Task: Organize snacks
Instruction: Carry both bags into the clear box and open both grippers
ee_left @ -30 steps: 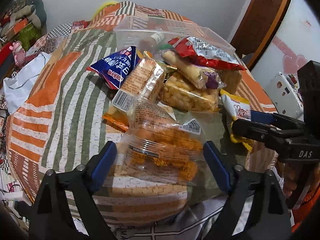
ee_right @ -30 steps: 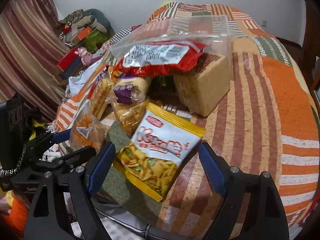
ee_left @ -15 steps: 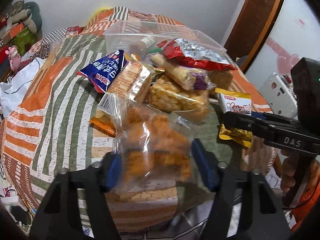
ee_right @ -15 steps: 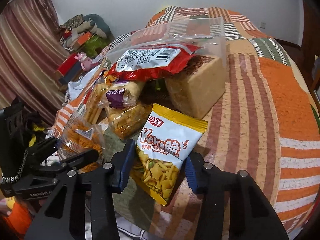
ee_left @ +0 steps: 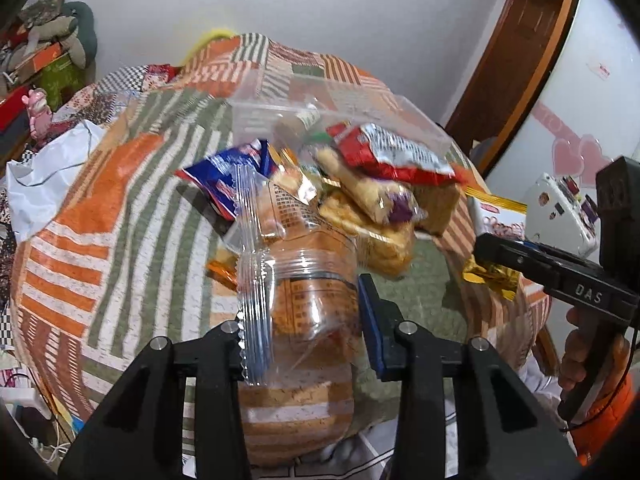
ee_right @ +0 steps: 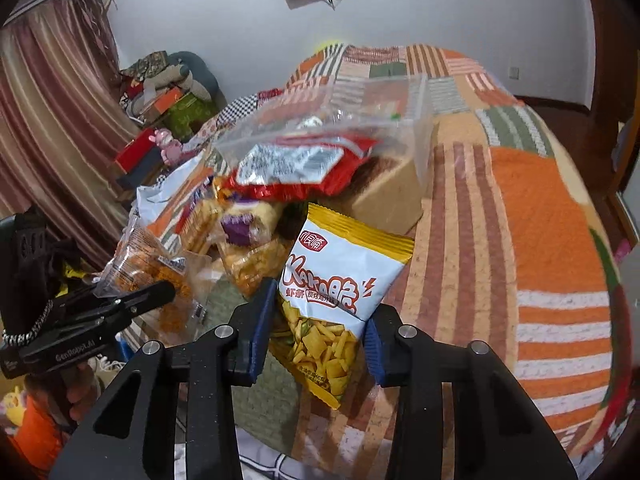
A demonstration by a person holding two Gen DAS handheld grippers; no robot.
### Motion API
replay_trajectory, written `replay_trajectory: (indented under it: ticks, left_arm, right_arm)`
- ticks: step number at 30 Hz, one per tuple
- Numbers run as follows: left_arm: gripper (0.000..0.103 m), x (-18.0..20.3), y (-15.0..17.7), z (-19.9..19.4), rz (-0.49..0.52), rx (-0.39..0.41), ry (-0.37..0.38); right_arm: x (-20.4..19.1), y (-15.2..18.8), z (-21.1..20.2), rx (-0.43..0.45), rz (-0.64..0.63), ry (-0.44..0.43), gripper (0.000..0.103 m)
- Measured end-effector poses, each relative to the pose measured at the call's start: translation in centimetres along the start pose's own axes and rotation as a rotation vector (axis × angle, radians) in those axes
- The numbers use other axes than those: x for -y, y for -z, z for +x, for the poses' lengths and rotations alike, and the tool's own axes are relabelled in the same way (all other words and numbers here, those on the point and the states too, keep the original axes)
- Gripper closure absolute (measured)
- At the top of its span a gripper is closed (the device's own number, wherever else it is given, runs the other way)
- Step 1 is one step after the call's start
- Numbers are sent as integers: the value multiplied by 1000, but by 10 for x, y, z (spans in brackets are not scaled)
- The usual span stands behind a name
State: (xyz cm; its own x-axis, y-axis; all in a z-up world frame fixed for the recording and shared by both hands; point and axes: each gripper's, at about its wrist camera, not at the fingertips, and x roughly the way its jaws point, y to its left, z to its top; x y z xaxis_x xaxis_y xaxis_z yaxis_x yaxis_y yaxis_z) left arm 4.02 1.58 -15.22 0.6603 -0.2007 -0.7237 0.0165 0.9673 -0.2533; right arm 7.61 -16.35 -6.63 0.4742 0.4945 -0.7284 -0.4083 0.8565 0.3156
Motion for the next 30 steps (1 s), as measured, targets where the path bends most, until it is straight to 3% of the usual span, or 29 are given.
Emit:
replay_trajectory:
  ticks: [18, 30]
  left_arm:
    - [65, -15, -64, -22, 14, 163, -38]
    - [65, -11, -98, -3, 55, 194, -44]
  right_arm:
    - [-1, -51, -27, 161, -37, 6, 67]
    - [9, -81, -18, 213, -39, 33, 67]
